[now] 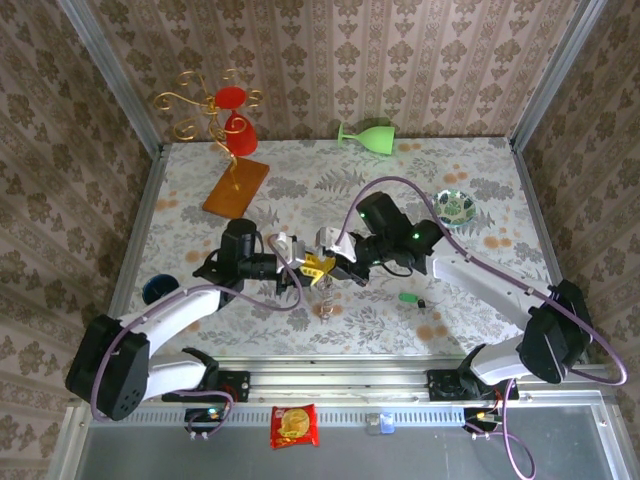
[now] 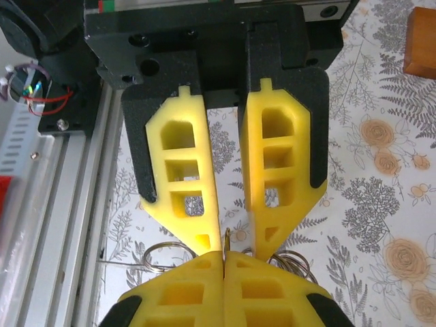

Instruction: Put the keys on the keyring

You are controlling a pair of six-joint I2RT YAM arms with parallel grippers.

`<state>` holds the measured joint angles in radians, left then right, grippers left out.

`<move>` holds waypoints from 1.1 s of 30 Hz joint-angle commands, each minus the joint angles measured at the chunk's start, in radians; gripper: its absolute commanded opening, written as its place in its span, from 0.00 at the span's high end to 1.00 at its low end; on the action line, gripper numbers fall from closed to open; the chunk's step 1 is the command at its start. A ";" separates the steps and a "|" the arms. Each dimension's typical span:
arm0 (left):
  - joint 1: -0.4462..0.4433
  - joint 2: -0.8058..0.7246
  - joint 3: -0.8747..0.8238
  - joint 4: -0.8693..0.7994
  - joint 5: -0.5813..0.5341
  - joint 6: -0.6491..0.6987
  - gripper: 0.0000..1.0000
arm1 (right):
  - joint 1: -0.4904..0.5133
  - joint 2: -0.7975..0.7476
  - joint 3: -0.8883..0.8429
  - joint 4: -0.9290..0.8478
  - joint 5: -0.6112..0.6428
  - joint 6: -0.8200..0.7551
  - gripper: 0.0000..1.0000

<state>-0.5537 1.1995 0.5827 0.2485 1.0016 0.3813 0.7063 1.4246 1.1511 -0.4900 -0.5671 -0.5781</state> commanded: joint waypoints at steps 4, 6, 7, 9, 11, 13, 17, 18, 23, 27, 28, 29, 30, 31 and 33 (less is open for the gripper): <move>0.006 -0.002 0.058 -0.114 0.026 0.090 0.92 | 0.047 0.047 0.082 -0.142 0.036 -0.089 1.00; 0.006 0.000 0.054 -0.086 0.038 0.075 1.00 | 0.043 0.041 0.073 -0.109 0.017 -0.064 1.00; 0.008 0.000 0.048 -0.067 0.043 0.065 1.00 | 0.037 0.031 0.055 -0.077 0.005 -0.040 0.95; 0.012 -0.002 0.024 -0.013 0.053 0.034 1.00 | -0.007 -0.008 -0.002 0.032 -0.061 0.044 0.76; 0.015 -0.002 -0.006 0.057 0.057 -0.003 1.00 | -0.050 -0.058 -0.078 0.141 -0.115 0.122 0.66; 0.015 0.001 -0.042 0.143 0.060 -0.046 1.00 | -0.073 -0.094 -0.145 0.228 -0.148 0.176 0.63; 0.018 0.016 -0.097 0.306 0.060 -0.130 1.00 | -0.077 -0.123 -0.234 0.346 -0.146 0.235 0.62; 0.018 0.022 -0.102 0.327 0.064 -0.141 1.00 | -0.077 -0.123 -0.245 0.365 -0.140 0.243 0.62; 0.020 0.038 -0.122 0.401 0.071 -0.178 1.00 | -0.077 -0.106 -0.271 0.417 -0.141 0.260 0.63; 0.021 0.046 -0.130 0.430 0.072 -0.196 1.00 | -0.074 -0.091 -0.275 0.438 -0.144 0.263 0.69; 0.021 0.047 -0.132 0.442 0.073 -0.203 1.00 | -0.072 -0.088 -0.275 0.447 -0.144 0.265 0.72; 0.021 0.050 -0.134 0.453 0.074 -0.208 1.00 | -0.072 -0.084 -0.274 0.450 -0.146 0.267 0.75; 0.021 0.052 -0.136 0.466 0.074 -0.215 1.00 | -0.071 -0.081 -0.272 0.450 -0.146 0.264 0.77; 0.023 0.054 -0.138 0.475 0.074 -0.222 1.00 | -0.070 -0.078 -0.268 0.445 -0.148 0.261 0.78; 0.024 0.058 -0.141 0.498 0.073 -0.232 1.00 | -0.068 -0.069 -0.263 0.443 -0.151 0.258 0.79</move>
<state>-0.5396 1.2507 0.4519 0.6529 1.0401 0.1898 0.6308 1.3407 0.8902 -0.0719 -0.6895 -0.3244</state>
